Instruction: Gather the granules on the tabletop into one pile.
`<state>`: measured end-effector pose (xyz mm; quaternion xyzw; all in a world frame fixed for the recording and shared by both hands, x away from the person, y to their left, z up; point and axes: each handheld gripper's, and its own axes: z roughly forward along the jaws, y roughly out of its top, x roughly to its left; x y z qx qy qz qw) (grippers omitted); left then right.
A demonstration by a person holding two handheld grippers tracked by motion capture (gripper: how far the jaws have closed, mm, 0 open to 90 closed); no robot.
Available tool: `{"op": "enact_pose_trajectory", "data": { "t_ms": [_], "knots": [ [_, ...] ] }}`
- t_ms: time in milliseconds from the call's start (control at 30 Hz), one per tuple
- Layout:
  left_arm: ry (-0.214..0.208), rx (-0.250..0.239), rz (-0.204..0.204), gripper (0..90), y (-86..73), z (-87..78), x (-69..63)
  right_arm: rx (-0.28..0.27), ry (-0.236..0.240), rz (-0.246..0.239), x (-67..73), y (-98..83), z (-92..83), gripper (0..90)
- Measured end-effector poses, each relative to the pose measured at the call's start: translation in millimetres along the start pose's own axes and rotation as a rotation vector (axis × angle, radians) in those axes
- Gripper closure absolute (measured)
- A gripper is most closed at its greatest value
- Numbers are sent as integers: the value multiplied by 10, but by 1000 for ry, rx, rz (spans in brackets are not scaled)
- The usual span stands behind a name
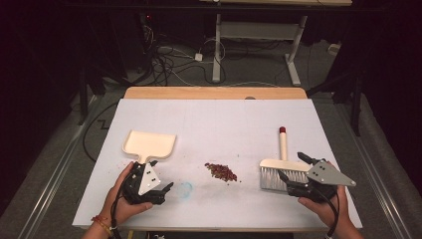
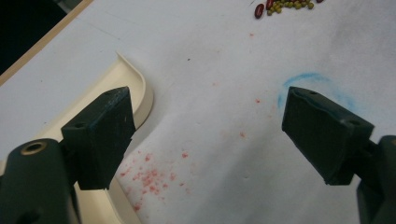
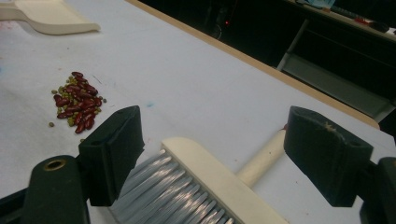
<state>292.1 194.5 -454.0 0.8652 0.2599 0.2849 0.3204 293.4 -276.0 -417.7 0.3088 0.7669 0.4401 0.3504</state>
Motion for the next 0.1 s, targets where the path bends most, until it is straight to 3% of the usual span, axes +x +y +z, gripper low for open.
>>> {"op": "enact_pose_trajectory", "data": {
  "t_ms": [100],
  "knots": [
    [1,0,-4,166,11,12,4,-2,-4,3,-19,-2,-2,191]
  ]
}}
